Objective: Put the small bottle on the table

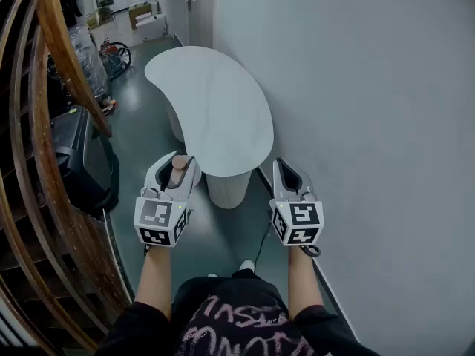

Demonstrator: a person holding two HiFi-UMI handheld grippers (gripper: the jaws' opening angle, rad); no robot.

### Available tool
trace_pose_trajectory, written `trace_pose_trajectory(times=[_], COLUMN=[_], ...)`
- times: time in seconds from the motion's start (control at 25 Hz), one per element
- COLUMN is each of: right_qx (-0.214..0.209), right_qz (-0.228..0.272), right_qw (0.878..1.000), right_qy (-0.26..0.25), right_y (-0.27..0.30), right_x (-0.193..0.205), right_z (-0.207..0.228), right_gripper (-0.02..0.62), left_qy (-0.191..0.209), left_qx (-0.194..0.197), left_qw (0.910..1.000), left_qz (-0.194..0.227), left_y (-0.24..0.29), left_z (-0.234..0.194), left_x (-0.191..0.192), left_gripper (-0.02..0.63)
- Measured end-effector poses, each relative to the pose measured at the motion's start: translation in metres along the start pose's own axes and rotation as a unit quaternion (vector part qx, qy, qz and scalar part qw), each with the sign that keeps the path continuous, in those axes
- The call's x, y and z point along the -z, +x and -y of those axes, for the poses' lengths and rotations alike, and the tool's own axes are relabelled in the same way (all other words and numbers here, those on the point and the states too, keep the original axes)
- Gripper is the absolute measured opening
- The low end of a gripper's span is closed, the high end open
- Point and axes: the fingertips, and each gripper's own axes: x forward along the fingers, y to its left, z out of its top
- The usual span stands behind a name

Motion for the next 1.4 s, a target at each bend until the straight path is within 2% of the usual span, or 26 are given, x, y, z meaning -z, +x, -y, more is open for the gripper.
trace_pose_trajectory(times=[0.56, 0.72, 1.08, 1.4], right_qx=[-0.003, -0.002, -0.016, -0.005], right_qz=[0.006, -0.002, -0.011, -0.026], right_qw=[1.0, 1.0, 1.0, 1.0], right_qy=[0.013, -0.001, 0.007, -0.002], right_y=[-0.001, -0.002, -0.005, -0.01], right_x=[0.006, 0.008, 0.014, 0.024], right_z=[-0.005, -0.006, -0.024, -0.025], right_gripper=[0.011, 0.011, 0.011, 0.011], left_qy=[0.005, 0.004, 0.002, 0.003], left_qx=[0.008, 0.009, 0.019, 0.034], left_qw=[1.0, 0.9999, 0.9998, 0.9994], left_qz=[0.001, 0.001, -0.002, -0.005], left_y=[-0.001, -0.001, -0.007, -0.006], left_z=[0.0, 0.0, -0.001, 0.004], left_x=[0.004, 0.004, 0.011, 0.016], left_gripper=[0.134, 0.134, 0.134, 0.134])
